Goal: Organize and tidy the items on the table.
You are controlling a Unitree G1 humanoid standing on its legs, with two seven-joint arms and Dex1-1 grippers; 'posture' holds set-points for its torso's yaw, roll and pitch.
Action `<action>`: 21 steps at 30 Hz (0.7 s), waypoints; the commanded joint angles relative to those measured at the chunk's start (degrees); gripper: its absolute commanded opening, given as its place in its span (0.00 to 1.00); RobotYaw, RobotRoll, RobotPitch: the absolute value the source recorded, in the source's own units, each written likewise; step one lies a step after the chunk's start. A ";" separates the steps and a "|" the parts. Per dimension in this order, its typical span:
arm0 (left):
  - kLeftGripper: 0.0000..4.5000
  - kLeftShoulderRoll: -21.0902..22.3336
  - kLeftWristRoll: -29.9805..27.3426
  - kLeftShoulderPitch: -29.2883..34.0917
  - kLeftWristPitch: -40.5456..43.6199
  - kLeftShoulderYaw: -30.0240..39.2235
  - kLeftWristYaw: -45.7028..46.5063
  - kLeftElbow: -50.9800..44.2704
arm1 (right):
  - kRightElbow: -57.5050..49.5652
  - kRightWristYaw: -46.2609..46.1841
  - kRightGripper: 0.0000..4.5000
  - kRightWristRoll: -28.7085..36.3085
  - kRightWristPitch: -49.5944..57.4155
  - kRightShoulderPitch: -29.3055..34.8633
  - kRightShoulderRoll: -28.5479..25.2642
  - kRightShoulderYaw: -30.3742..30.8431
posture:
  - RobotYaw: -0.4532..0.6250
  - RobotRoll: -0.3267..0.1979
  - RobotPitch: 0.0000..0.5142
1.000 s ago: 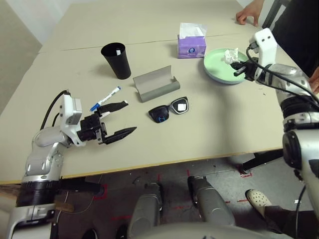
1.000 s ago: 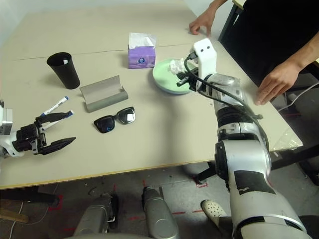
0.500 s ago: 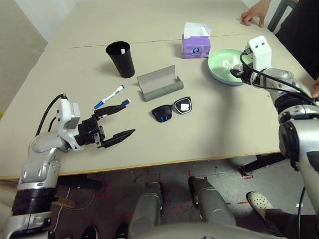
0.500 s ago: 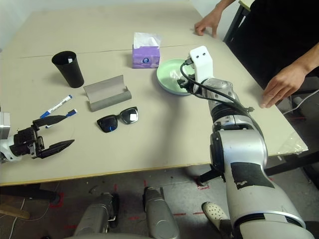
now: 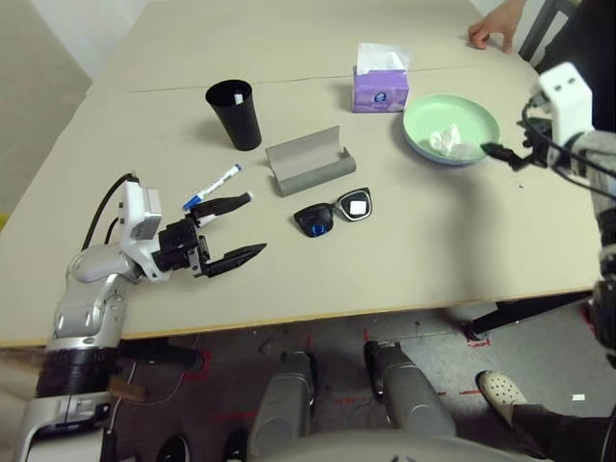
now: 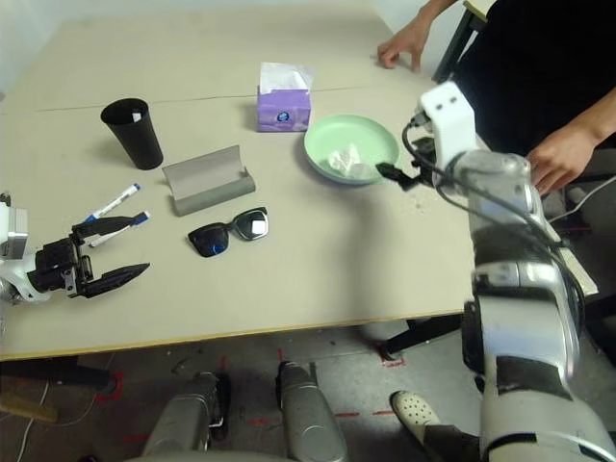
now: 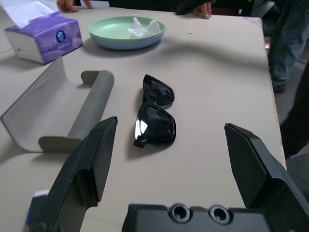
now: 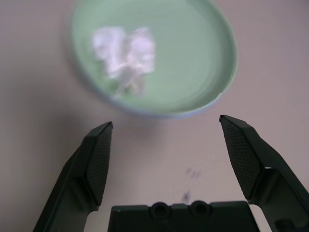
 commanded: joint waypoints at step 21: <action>1.00 7.41 -1.52 12.12 1.07 9.66 -1.87 -4.56 | -26.36 7.36 1.00 1.77 15.96 -20.09 8.38 36.43 | 0.35 0.62 0.34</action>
